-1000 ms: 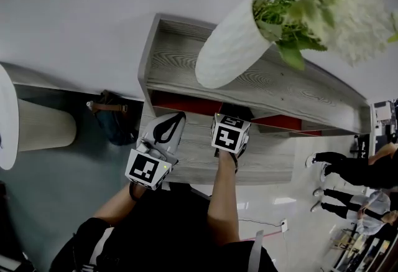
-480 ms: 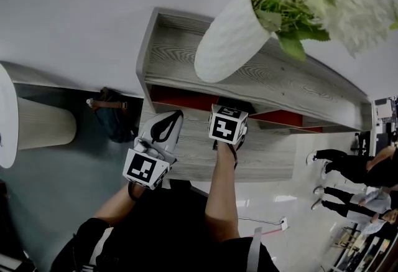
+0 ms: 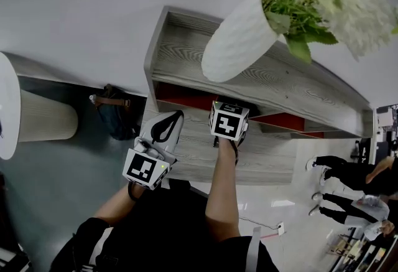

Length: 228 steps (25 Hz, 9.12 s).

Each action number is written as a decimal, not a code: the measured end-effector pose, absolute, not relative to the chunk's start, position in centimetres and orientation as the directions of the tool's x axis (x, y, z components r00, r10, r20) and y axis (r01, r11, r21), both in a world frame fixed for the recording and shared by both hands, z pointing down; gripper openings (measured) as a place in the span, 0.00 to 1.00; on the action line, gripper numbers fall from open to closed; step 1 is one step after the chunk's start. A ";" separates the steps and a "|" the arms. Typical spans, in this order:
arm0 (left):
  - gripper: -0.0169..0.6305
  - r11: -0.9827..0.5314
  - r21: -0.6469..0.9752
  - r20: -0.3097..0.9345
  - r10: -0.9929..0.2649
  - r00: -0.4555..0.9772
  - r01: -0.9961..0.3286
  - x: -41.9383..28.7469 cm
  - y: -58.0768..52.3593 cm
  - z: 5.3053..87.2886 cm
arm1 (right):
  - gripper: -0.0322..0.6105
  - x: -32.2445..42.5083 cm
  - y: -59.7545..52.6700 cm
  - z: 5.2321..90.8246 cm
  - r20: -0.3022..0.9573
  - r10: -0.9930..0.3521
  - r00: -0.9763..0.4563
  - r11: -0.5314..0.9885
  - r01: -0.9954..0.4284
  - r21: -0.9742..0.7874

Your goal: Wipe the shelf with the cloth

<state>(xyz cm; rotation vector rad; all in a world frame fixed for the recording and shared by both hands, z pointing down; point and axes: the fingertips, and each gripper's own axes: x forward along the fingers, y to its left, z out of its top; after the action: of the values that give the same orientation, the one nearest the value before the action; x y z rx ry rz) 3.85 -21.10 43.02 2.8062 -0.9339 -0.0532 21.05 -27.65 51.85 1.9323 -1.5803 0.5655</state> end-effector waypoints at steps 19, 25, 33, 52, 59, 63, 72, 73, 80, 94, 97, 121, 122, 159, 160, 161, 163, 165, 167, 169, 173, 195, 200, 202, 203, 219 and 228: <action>0.03 -0.737 0.180 0.023 -0.659 0.751 -0.652 0.7 -20.6 42.8 | 0.16 16.2 -30.6 52.0 0.646 -0.757 0.101 0.030 -0.982 0.188; 0.03 -0.710 0.184 0.019 -0.689 0.725 -0.680 -0.9 -20.6 42.7 | 0.16 14.2 -31.8 52.0 0.650 -0.758 0.055 0.094 -0.977 0.193; 0.03 -0.678 0.186 0.022 -0.721 0.693 -0.711 -2.8 -20.3 42.9 | 0.16 11.4 -33.4 51.7 0.654 -0.756 -0.012 0.201 -0.955 0.216; 0.03 -0.599 0.194 0.035 -0.787 0.615 -0.777 -6.7 -20.2 43.3 | 0.16 4.4 -35.2 51.9 0.656 -0.730 -0.193 0.444 -0.864 0.239; 0.03 -0.571 0.198 0.044 -0.807 0.589 -0.797 -7.9 -20.1 43.6 | 0.15 2.7 -34.5 52.0 0.669 -0.710 -0.220 0.493 -0.834 0.248; 0.03 -0.568 0.197 0.047 -0.808 0.587 -0.799 -7.9 -19.8 43.5 | 0.15 2.2 -34.0 51.8 0.667 -0.705 -0.240 0.515 -0.820 0.250; 0.03 -0.579 0.212 0.035 -0.801 0.598 -0.787 -7.4 -18.9 43.4 | 0.15 1.0 -31.2 51.8 0.678 -0.692 -0.246 0.536 -0.805 0.255; 0.03 -0.581 0.210 0.035 -0.799 0.600 -0.786 -7.3 -18.8 43.4 | 0.15 0.9 -30.9 51.8 0.677 -0.694 -0.246 0.537 -0.803 0.259; 0.03 -0.602 0.207 0.029 -0.784 0.620 -0.771 -6.4 -18.1 43.2 | 0.16 0.6 -29.6 51.9 0.674 -0.699 -0.241 0.527 -0.811 0.256; 0.03 -0.614 0.192 0.015 -0.779 0.627 -0.766 -6.4 -18.0 42.5 | 0.16 0.5 -28.5 52.0 0.682 -0.694 -0.230 0.466 -0.866 0.182; 0.03 -0.619 0.188 0.017 -0.774 0.633 -0.763 -6.4 -17.9 42.5 | 0.16 0.7 -28.5 51.9 0.673 -0.706 -0.220 0.443 -0.879 0.177; 0.03 -0.720 0.190 0.019 -0.677 0.736 -0.667 -1.5 -15.9 42.6 | 0.16 12.2 -24.7 52.2 0.663 -0.742 -0.094 0.181 -0.982 0.063; 0.03 -0.725 0.190 0.020 -0.672 0.740 -0.662 -1.3 -15.8 42.6 | 0.16 12.8 -24.4 52.2 0.662 -0.744 -0.089 0.169 -0.984 0.058; 0.03 -0.839 0.187 0.013 -0.518 0.855 -0.511 4.6 -14.1 42.5 | 0.16 22.3 -15.0 54.1 0.683 -0.724 0.096 -0.110 -0.994 0.023; 0.03 -0.841 0.188 0.014 -0.514 0.858 -0.507 4.8 -14.0 42.6 | 0.16 22.3 -14.7 54.3 0.683 -0.724 0.096 -0.113 -0.993 0.020; 0.03 -0.843 0.191 0.015 -0.510 0.860 -0.503 5.0 -13.8 42.7 | 0.16 22.3 -14.3 54.4 0.683 -0.724 0.096 -0.115 -0.993 0.018; 0.03 -0.848 0.192 0.016 -0.501 0.865 -0.494 5.3 -13.6 42.9 | 0.16 22.3 -13.4 54.6 0.686 -0.721 0.098 -0.121 -0.993 0.016; 0.03 -0.853 0.190 0.019 -0.491 0.871 -0.486 5.7 -13.4 42.9 | 0.16 22.4 -12.6 54.7 0.687 -0.720 0.098 -0.125 -0.992 0.010; 0.03 -0.857 0.189 0.023 -0.484 0.875 -0.479 5.9 -13.3 43.0 | 0.16 22.3 -11.9 54.8 0.688 -0.719 0.095 -0.128 -0.992 0.003; 0.03 -0.859 0.186 0.026 -0.480 0.877 -0.476 6.1 -13.2 43.0 | 0.16 22.0 -11.0 54.9 0.689 -0.719 0.091 -0.129 -0.992 -0.004; 0.03 -0.861 0.182 0.035 -0.476 0.878 -0.474 6.2 -13.1 43.3 | 0.16 21.3 -9.6 55.1 0.690 -0.719 0.080 -0.129 -0.991 -0.019; 0.03 -0.846 0.127 0.037 -0.517 0.855 -0.517 4.5 -14.0 41.7 | 0.16 17.4 -6.1 45.9 0.336 -0.939 0.075 -0.097 -0.994 -0.050; 0.03 -0.845 0.133 0.028 -0.519 0.854 -0.518 4.9 -13.4 41.5 | 0.16 16.1 -5.8 43.9 0.202 -0.977 0.069 -0.078 -0.996 -0.038; 0.03 -0.846 0.133 0.025 -0.519 0.855 -0.517 4.9 -13.3 41.6 | 0.16 15.3 -5.6 42.8 0.149 -0.987 0.063 -0.069 -0.997 -0.032; 0.03 -0.845 0.135 0.024 -0.519 0.854 -0.517 4.9 -13.2 41.6 | 0.16 14.9 -5.5 42.4 0.128 -0.990 0.057 -0.061 -0.998 -0.028; 0.03 -0.852 0.136 0.018 -0.508 0.861 -0.505 5.3 -12.9 41.4 | 0.16 13.7 -5.7 42.3 0.122 -0.992 0.013 -0.015 -1.000 -0.018; 0.03 -0.854 0.137 0.021 -0.504 0.863 -0.502 5.3 -13.0 41.6 | 0.16 13.3 -6.1 42.1 0.112 -0.994 0.002 -0.002 -1.000 0.000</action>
<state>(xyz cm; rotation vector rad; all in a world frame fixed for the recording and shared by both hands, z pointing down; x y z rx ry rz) 5.27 -13.02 41.57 2.8986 -0.7865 -0.0241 13.27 -6.06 42.08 2.1656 -2.1622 0.1217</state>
